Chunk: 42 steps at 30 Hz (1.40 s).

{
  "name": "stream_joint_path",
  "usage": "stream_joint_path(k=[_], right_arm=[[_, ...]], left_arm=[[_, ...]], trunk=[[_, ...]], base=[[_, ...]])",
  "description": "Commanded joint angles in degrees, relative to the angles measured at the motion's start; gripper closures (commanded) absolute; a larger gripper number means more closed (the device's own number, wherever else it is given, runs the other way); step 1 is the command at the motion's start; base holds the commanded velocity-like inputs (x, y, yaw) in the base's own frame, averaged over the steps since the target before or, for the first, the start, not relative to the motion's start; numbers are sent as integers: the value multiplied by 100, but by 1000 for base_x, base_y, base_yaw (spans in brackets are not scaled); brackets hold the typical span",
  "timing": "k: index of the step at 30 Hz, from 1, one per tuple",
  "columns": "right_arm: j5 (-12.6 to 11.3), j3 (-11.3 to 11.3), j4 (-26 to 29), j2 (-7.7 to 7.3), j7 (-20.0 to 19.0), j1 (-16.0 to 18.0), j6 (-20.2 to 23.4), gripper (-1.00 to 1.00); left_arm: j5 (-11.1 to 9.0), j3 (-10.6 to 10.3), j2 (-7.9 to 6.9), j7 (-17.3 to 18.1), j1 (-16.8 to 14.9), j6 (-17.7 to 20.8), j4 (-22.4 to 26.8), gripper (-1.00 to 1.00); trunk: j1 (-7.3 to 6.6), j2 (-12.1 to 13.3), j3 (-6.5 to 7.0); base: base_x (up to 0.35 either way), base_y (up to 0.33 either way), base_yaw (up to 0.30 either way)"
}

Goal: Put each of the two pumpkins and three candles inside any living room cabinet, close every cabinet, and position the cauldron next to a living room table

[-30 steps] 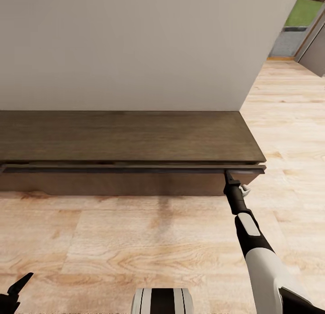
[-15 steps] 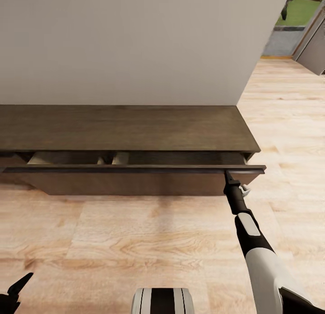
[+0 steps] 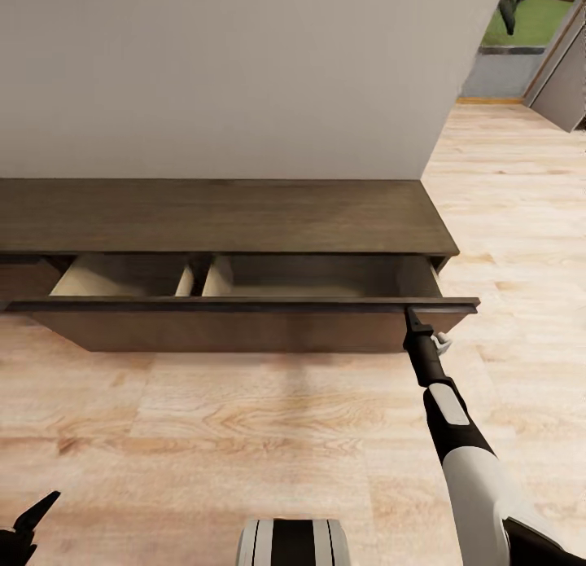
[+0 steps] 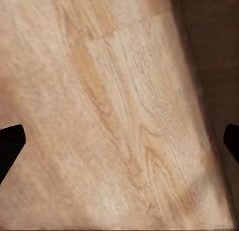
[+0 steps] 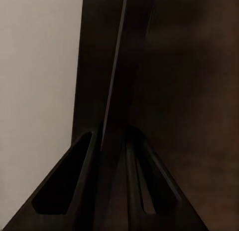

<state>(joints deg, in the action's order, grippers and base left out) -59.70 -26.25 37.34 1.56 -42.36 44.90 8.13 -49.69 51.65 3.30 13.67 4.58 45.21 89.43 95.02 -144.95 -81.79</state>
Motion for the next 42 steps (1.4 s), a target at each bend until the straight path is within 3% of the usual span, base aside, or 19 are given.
stream_joint_path(k=[1,15,42], right_arm=[[-51,-39,-87,2,-31,2,57,100],[-51,-39,-87,-3,-19,2,62,100],[-51,-39,-87,-6,14,2,64,100]], left_arm=[[4,12,3,21,-1,31,4,-100],[4,15,-6,18,-1,46,4,-100],[3,21,0,20,-1,41,-3,-100]], trunk=[[-3,-1,-4],[-3,-1,-4],[-3,-1,-4]], base=[[-332,0,0],[-193,-28,0],[-92,-2,0]])
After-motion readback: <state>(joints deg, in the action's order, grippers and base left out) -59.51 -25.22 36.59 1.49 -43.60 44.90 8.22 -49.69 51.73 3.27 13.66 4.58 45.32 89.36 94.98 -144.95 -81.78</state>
